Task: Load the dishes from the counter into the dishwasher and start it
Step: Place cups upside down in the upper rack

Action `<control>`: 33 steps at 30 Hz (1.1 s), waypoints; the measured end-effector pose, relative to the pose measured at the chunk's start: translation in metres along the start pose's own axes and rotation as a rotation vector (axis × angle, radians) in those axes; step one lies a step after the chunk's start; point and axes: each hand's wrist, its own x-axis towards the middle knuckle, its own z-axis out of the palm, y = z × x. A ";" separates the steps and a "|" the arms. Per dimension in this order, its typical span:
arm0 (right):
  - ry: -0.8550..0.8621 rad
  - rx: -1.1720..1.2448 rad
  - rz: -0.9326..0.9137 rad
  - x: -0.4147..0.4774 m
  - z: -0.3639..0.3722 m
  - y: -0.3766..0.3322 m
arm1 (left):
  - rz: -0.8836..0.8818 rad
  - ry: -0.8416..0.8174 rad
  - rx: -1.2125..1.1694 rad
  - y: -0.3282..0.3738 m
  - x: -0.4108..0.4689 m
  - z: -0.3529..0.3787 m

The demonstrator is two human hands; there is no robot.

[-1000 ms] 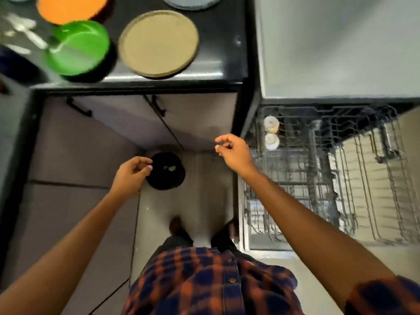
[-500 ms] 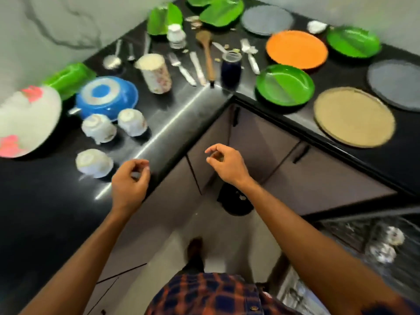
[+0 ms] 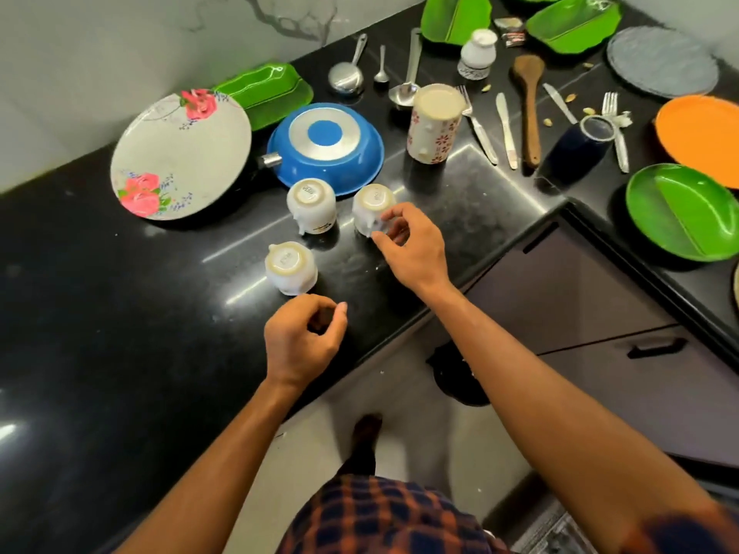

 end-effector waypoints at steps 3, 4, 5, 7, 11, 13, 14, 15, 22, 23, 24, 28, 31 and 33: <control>-0.116 0.092 0.030 -0.010 0.014 -0.010 | -0.061 0.096 0.039 -0.016 0.003 -0.022; -0.170 0.126 0.025 -0.016 0.020 -0.014 | -0.066 0.098 0.073 -0.024 0.005 -0.030; -0.223 0.161 0.017 -0.021 0.026 -0.017 | -0.068 0.085 0.119 -0.032 0.009 -0.038; -0.321 0.216 0.014 -0.029 0.038 -0.022 | -0.104 0.016 0.253 -0.047 0.017 -0.049; -0.440 0.191 -0.061 -0.032 0.062 -0.030 | -0.168 -0.180 0.464 -0.066 0.027 -0.053; -0.453 0.121 -0.130 -0.029 0.070 -0.034 | -0.166 -0.222 0.488 -0.069 0.027 -0.051; -0.461 0.081 -0.156 -0.028 0.073 -0.038 | -0.169 -0.227 0.486 -0.069 0.027 -0.050; -0.469 0.043 -0.170 -0.026 0.076 -0.040 | -0.173 -0.233 0.484 -0.069 0.027 -0.049; -0.417 -0.017 -0.140 -0.027 0.080 -0.045 | -0.165 -0.253 0.453 -0.067 0.030 -0.051; -0.397 0.012 -0.138 -0.029 0.075 -0.043 | -0.157 -0.245 0.426 -0.066 0.030 -0.051; -0.370 0.045 -0.133 -0.031 0.070 -0.041 | -0.149 -0.230 0.390 -0.064 0.030 -0.051; -0.209 0.103 -0.081 -0.047 0.029 -0.021 | -0.049 -0.148 0.219 -0.039 0.030 -0.034; -0.061 0.099 -0.016 -0.069 -0.020 0.007 | 0.047 -0.135 0.094 -0.007 0.027 -0.007; 0.030 0.114 0.068 -0.091 -0.056 0.027 | 0.073 -0.167 0.018 0.016 0.023 0.016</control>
